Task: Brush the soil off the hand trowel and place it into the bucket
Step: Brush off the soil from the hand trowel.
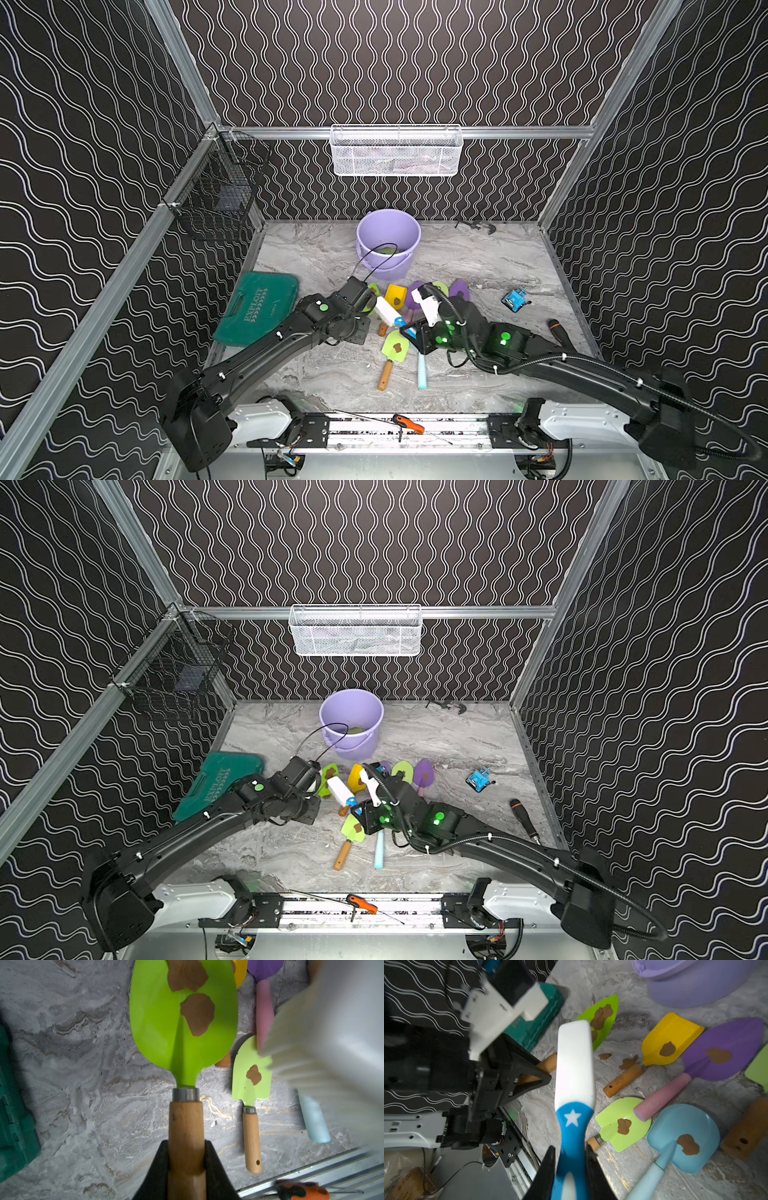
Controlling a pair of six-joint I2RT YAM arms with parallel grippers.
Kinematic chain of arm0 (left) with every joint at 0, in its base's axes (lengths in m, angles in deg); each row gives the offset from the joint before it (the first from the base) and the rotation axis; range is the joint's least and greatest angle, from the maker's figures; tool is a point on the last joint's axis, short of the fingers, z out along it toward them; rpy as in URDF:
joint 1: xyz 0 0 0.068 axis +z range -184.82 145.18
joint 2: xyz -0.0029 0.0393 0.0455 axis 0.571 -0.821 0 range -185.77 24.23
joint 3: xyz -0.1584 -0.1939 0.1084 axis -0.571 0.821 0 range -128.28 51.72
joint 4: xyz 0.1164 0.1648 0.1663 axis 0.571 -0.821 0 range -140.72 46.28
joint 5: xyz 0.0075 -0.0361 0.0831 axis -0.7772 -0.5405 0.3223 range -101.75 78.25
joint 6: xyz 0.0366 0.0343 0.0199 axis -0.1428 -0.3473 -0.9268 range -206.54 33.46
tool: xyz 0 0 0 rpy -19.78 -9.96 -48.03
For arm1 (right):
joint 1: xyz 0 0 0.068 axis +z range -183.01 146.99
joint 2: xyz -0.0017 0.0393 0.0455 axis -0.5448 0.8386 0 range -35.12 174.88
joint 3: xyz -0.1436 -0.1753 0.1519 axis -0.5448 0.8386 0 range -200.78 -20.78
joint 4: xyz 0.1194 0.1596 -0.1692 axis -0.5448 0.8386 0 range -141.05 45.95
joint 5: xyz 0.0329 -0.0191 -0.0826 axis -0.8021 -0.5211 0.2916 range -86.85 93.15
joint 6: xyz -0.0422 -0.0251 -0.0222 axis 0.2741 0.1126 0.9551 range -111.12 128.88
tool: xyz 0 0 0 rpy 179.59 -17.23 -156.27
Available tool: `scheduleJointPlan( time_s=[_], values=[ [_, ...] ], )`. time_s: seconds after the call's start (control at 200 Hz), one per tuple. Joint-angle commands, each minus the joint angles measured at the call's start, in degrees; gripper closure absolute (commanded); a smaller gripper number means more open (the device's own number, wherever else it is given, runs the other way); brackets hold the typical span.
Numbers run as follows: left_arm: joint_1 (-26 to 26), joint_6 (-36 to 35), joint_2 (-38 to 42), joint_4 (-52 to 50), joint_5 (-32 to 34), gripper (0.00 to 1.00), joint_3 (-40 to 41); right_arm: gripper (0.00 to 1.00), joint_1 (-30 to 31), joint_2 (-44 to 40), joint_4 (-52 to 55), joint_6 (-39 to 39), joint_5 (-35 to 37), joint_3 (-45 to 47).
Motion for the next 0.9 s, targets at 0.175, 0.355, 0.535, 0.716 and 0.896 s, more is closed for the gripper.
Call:
scheduleJointPlan(
  time_s=[0.175,0.355,0.535,0.716,0.896],
  values=[
    [-2.94,0.03,1.57,-5.78,0.64,1.00,-1.53,1.00,2.33,8.29,4.45,4.05,1.55,-5.69],
    [-4.79,2.22,1.05,-7.11,4.10,1.00,-1.39,1.00,2.11,15.75,13.55,4.50,11.75,-13.60],
    [-5.37,5.17,2.09,-7.42,6.17,1.00,0.52,1.00,1.73,18.21,17.81,5.29,17.41,-17.44],
    [-5.46,7.27,3.57,-7.81,6.51,1.00,2.50,1.00,1.80,14.29,16.17,6.44,15.05,-16.96],
    [-5.49,7.88,4.27,-8.10,6.41,1.00,2.69,1.00,2.45,10.30,9.50,6.99,5.26,-12.80]
  ],
)
